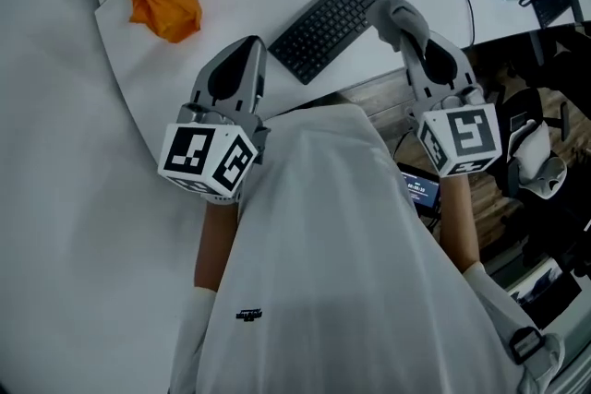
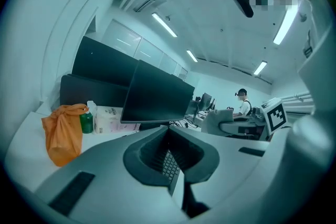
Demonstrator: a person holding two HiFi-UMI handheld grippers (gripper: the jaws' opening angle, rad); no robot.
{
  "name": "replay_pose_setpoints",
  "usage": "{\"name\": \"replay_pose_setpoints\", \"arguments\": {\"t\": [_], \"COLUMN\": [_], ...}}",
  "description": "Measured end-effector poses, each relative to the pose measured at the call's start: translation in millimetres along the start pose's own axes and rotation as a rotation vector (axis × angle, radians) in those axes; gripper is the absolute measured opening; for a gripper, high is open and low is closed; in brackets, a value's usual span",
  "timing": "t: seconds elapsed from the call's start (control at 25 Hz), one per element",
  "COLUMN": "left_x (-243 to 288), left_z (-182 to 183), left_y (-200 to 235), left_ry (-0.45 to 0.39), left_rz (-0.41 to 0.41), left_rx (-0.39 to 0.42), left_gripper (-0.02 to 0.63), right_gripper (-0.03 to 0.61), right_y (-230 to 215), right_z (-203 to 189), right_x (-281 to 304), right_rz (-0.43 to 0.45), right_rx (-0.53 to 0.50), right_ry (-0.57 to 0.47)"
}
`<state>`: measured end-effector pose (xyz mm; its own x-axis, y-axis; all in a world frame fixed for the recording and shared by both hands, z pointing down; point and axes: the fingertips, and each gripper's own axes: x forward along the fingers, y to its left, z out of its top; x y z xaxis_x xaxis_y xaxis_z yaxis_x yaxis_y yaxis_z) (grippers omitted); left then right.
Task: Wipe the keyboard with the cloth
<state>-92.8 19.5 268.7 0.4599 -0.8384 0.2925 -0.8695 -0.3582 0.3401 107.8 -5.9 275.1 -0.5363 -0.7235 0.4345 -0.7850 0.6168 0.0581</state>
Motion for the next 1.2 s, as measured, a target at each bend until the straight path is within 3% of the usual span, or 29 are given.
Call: {"name": "replay_pose_setpoints", "arguments": {"t": [0.12, 0.24, 0.36, 0.48, 1.2], "left_x": [-7, -14, -17, -15, -8], "left_z": [7, 15, 21, 22, 22], "left_y": [-2, -3, -4, -6, -18], "left_ry": [-0.015, -0.029, -0.043, -0.053, -0.056], "left_rz": [-0.001, 0.004, 0.018, 0.028, 0.004], "left_rx": [0.002, 0.015, 0.024, 0.024, 0.039], "left_gripper": [0.018, 0.018, 0.018, 0.018, 0.018], "right_gripper": [0.026, 0.026, 0.026, 0.026, 0.025], "right_y": [2, 10, 13, 14, 18], "right_z": [15, 15, 6, 8, 22], "right_x": [-18, -21, -17, -14, -6], "right_rz": [-0.043, -0.025, -0.026, -0.023, 0.037], "right_rx": [-0.039, -0.005, 0.025, -0.011, 0.043], "right_ry": [-0.068, -0.097, -0.093, -0.095, -0.120]}}
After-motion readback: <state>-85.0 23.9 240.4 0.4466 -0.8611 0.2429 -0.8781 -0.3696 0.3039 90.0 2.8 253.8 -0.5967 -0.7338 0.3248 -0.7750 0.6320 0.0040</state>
